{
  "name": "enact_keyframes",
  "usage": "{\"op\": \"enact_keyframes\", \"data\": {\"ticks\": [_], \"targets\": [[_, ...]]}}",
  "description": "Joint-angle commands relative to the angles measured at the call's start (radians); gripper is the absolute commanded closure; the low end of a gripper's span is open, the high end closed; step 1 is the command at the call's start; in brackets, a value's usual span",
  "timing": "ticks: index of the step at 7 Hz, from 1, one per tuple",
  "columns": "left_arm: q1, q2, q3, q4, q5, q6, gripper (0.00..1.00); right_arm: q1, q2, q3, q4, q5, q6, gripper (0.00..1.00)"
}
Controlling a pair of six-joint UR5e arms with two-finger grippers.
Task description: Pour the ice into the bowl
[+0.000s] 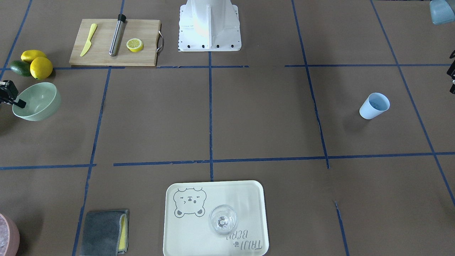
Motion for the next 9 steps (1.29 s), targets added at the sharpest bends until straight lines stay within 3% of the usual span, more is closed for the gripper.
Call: {"op": "enact_keyframes", "data": {"ticks": [1, 2, 4, 5, 7, 8, 9], "targets": [[0.158, 0.096, -0.001, -0.184, 0.127, -0.200, 0.00, -0.008, 0.130, 0.019, -0.001, 0.019, 0.226, 1.00], [0.237, 0.120, -0.005, -0.245, 0.168, -0.301, 0.00, -0.039, 0.186, 0.018, -0.003, 0.013, 0.311, 1.00], [0.484, 0.209, -0.003, -0.383, 0.397, -0.529, 0.00, -0.138, 0.313, 0.021, -0.018, -0.004, 0.516, 1.00], [0.619, 0.222, -0.003, -0.399, 0.528, -0.649, 0.00, -0.184, 0.371, 0.056, -0.098, -0.040, 0.579, 1.00], [0.872, 0.226, 0.015, -0.393, 0.798, -0.827, 0.00, -0.316, 0.537, 0.178, -0.479, -0.198, 0.589, 1.00], [0.970, 0.226, 0.058, -0.390, 0.924, -0.883, 0.00, -0.409, 0.627, 0.185, -0.592, -0.312, 0.592, 1.00], [1.023, 0.225, 0.070, -0.364, 0.992, -0.908, 0.00, -0.477, 0.684, 0.173, -0.636, -0.385, 0.626, 1.00]]}}
